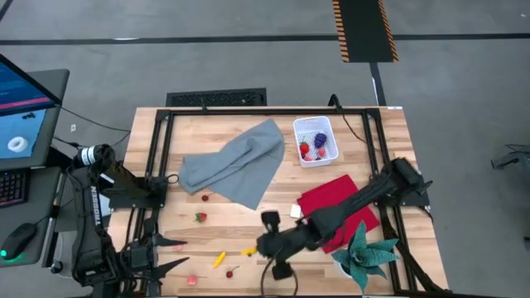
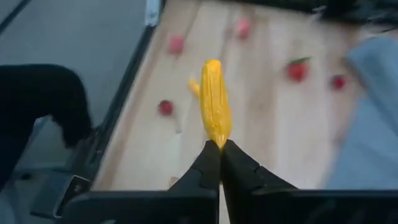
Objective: Pick and placing Produce into tupperware
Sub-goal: Put the yellow corn into the white bin
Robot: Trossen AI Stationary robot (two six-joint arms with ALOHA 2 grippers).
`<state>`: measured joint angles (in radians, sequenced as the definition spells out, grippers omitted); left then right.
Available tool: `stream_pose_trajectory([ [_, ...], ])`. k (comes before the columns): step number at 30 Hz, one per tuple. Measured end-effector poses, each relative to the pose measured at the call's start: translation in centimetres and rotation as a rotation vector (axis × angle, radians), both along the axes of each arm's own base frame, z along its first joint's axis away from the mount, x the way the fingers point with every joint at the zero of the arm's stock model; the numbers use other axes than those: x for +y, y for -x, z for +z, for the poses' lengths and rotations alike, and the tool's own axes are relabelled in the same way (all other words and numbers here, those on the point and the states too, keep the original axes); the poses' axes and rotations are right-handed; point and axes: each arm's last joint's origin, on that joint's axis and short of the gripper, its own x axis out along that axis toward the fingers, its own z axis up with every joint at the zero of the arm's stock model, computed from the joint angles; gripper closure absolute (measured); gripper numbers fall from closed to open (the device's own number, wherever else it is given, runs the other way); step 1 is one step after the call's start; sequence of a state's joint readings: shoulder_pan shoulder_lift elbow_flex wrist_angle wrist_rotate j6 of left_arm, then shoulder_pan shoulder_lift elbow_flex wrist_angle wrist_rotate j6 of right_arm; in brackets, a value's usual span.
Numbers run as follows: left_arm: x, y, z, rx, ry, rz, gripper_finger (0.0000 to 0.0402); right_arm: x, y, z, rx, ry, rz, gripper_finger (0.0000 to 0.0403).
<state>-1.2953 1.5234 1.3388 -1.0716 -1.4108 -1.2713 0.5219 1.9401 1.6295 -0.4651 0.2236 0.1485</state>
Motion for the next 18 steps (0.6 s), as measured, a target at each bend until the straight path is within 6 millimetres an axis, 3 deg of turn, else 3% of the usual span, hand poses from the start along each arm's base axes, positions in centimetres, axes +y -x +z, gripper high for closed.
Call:
stream_pose_trajectory([
  [8, 0.0, -1.6, -0.8, -0.027, -0.090, 0.062, 0.0233, -3.9, 3.3, 7.9, -0.135, -0.049, -0.041, 0.0372],
  [13, 1.3, -1.7, -0.5, -0.024, -0.118, 0.092, 0.0241, -5.8, 6.6, 12.7, -0.251, -0.099, -0.032, 0.0377],
  [18, 3.9, -0.8, 1.3, -0.025, -0.079, 0.103, 0.0267, -7.1, 10.6, 16.9, -0.374, -0.140, -0.030, 0.0376],
])
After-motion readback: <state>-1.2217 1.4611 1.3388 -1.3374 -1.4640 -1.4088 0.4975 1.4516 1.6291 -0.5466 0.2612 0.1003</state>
